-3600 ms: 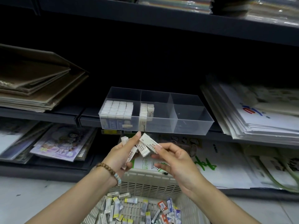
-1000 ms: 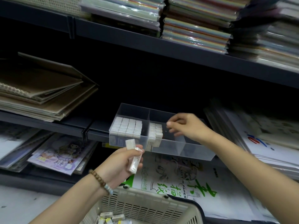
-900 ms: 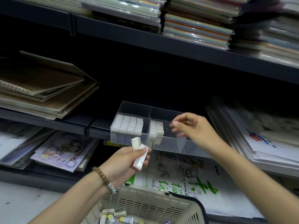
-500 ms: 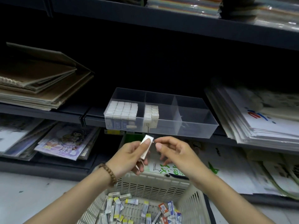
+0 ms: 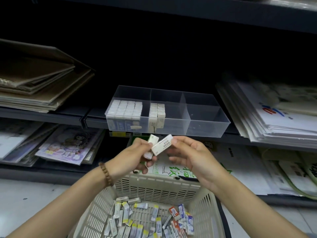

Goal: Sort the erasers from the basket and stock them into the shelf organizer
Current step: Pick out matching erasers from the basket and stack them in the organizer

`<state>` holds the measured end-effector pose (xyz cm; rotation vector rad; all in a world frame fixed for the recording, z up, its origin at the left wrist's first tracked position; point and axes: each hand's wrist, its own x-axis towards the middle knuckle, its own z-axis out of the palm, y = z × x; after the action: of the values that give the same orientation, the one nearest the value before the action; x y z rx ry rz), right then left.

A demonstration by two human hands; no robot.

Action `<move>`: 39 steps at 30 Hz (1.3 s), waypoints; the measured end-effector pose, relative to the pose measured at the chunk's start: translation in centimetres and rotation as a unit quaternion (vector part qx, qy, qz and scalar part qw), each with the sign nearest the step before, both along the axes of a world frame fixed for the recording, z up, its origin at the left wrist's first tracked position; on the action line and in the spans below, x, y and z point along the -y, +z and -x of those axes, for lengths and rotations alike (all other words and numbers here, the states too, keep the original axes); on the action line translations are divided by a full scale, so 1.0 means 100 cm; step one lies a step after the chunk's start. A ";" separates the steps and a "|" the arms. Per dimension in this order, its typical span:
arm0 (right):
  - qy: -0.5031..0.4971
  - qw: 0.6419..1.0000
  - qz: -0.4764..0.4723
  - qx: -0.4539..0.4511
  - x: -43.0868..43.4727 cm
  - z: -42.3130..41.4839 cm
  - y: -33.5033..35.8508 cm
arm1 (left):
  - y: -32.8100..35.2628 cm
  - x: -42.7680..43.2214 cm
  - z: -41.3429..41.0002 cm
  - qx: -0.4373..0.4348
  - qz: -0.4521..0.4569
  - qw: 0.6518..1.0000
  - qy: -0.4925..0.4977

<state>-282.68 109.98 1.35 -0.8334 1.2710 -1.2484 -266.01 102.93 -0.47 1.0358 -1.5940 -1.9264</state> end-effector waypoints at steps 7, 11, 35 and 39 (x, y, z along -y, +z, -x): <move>-0.009 0.999 0.029 -0.026 0.000 0.014 0.008 | 0.005 0.015 -0.018 0.017 0.136 0.989 0.049; 0.030 0.995 0.040 -0.086 -0.001 0.013 0.011 | 0.003 0.012 -0.015 0.003 0.135 0.987 0.082; 0.031 0.995 0.035 -0.090 -0.006 0.001 0.005 | 0.002 -0.001 -0.012 0.041 0.165 0.983 -0.071; 0.053 0.991 0.050 -0.111 -0.004 0.003 0.013 | 0.006 0.002 -0.011 0.025 0.214 0.976 -0.030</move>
<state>-282.94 110.34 2.63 -1.1230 1.3294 -1.1666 -264.90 102.75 0.11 0.8659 -1.9728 -1.4995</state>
